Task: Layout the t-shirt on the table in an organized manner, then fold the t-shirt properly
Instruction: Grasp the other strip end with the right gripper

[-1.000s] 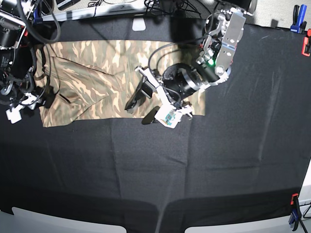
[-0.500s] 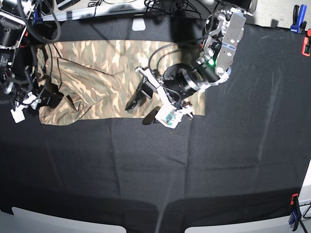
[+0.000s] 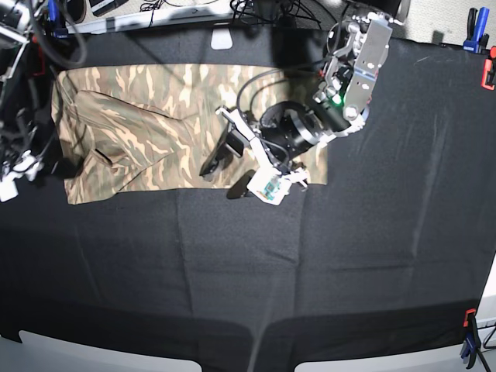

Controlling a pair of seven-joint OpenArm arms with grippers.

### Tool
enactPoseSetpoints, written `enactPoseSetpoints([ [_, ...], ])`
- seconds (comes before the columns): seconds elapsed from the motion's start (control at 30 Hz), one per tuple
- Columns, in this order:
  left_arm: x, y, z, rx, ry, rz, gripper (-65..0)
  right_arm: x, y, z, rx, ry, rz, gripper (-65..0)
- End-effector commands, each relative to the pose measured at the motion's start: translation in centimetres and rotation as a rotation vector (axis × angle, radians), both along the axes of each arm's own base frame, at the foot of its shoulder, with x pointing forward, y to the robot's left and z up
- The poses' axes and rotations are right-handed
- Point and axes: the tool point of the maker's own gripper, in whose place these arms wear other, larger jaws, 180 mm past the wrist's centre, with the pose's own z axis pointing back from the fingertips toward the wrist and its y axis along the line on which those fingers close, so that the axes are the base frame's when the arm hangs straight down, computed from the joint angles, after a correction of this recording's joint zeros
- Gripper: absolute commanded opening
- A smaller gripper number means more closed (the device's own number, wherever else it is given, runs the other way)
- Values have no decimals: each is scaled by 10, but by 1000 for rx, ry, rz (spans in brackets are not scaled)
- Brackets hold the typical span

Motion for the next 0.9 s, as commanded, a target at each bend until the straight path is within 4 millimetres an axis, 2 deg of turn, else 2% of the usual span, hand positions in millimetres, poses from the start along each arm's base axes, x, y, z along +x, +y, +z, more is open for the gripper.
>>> enactPoseSetpoints([
  [0.0,5,-4,19,-48,-42,-1,-332,11,-13,23,-23,-62,-10,-312],
  [0.07,5,-4,19,-48,-43,-1,-332,9,-16,24,-34,-56,-7,-287],
  [0.17,4,-4,19,-48,-42,-1,-332,2,-17,21,-46,-16,22,-172],
  [0.3,4,-4,19,-48,-42,-1,-332,-3,-14,17,-46,10,41,-173],
  [0.47,4,-4,19,-48,-42,-1,-332,2,-17,21,-47,-17,20,-175],
  [0.53,4,-4,19,-48,-42,-1,-332,7,-23,21,-77,-31,-3,-175],
  [0.73,4,-4,19,-49,-42,-1,-332,17,-58,6,-323,-5,-62,-175],
  [0.87,4,-4,18,-48,-42,-1,-332,21,-55,-2,-350,-7,-67,-175],
])
